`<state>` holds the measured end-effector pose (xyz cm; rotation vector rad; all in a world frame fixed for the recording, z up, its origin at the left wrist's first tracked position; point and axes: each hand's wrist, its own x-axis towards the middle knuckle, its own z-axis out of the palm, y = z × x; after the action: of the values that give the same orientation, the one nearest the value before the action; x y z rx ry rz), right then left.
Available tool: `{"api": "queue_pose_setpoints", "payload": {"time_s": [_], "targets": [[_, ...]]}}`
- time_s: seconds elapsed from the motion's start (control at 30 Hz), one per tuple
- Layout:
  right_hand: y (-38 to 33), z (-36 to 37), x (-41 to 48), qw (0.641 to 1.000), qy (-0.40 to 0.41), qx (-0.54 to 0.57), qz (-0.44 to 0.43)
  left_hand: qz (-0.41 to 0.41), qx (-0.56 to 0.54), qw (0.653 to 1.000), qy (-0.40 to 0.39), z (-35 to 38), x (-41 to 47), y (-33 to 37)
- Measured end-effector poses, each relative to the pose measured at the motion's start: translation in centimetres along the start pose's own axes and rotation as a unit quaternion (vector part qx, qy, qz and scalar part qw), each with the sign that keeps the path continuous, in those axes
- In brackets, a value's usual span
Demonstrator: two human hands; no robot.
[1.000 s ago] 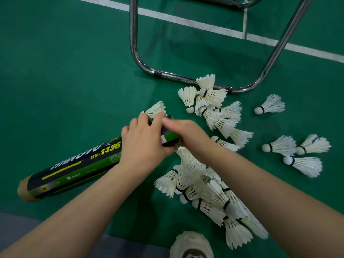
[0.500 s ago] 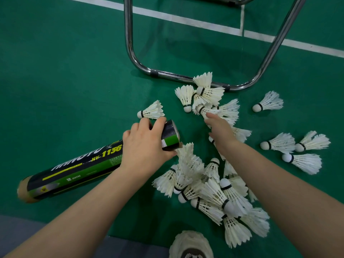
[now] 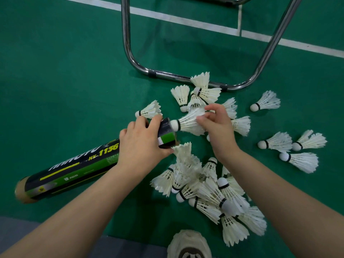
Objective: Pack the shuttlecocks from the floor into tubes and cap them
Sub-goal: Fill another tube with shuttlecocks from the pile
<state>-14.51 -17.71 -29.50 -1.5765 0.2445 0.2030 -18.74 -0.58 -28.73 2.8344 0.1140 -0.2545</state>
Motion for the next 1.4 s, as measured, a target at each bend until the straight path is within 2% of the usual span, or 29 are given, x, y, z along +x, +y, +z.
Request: {"api": "queue_pose_setpoints", "payload": {"time_s": [0.1,0.23,0.37,0.47,0.63,0.7,0.73,0.8,0.87,0.93,1.0,1.13,1.3,1.4], "targets": [[-0.3,1.3,-0.4,0.995,-0.097,-0.007,0.006,0.000,-0.002,1.000,0.010,-0.3,-0.1,0.0],[-0.4,1.9,-0.3,0.973,-0.214,0.036,0.073,-0.003,-0.006,1.000,0.022,-0.8,0.0,-0.2],[-0.9,1.4,-0.3,0.943,-0.314,-0.047,0.103,-0.003,-0.008,1.000,0.025,-1.2,0.1,-0.4],[-1.4,1.2,-0.3,0.901,-0.403,-0.098,0.126,0.006,0.000,1.000,0.021,-0.9,0.1,-0.3],[-1.5,2.5,0.3,0.848,-0.477,-0.154,0.173,0.015,0.013,1.000,-0.006,-0.3,-0.2,0.2],[-1.2,3.2,0.4,0.840,-0.490,-0.153,0.178,0.018,0.013,1.000,-0.003,-0.2,-0.2,0.2],[-1.1,3.5,0.6,0.850,-0.477,-0.148,0.169,0.018,0.011,1.000,0.003,-0.2,-0.1,0.2],[-1.1,3.6,1.1,0.896,-0.407,-0.100,0.145,0.014,0.003,1.000,0.011,-0.4,0.2,0.0],[-1.2,2.8,2.4,0.952,-0.269,-0.033,0.139,0.008,-0.004,1.000,0.016,-0.6,0.6,-0.1],[-0.7,1.3,4.4,0.980,-0.126,-0.042,0.146,0.006,-0.005,1.000,0.015,-0.7,0.8,-0.2],[0.6,0.0,6.2,0.978,-0.063,-0.066,0.187,0.007,-0.004,1.000,0.009,-0.7,0.9,-0.2],[2.7,0.4,7.6,0.964,-0.063,0.010,0.258,0.011,-0.001,1.000,-0.001,-0.4,0.8,0.0],[1.9,2.1,8.0,0.961,0.025,0.097,0.259,0.006,-0.009,1.000,0.003,-0.8,1.1,-0.2],[2.0,1.7,7.5,0.964,0.106,0.090,0.225,0.001,-0.007,1.000,0.010,-1.4,1.3,-0.4]]}}
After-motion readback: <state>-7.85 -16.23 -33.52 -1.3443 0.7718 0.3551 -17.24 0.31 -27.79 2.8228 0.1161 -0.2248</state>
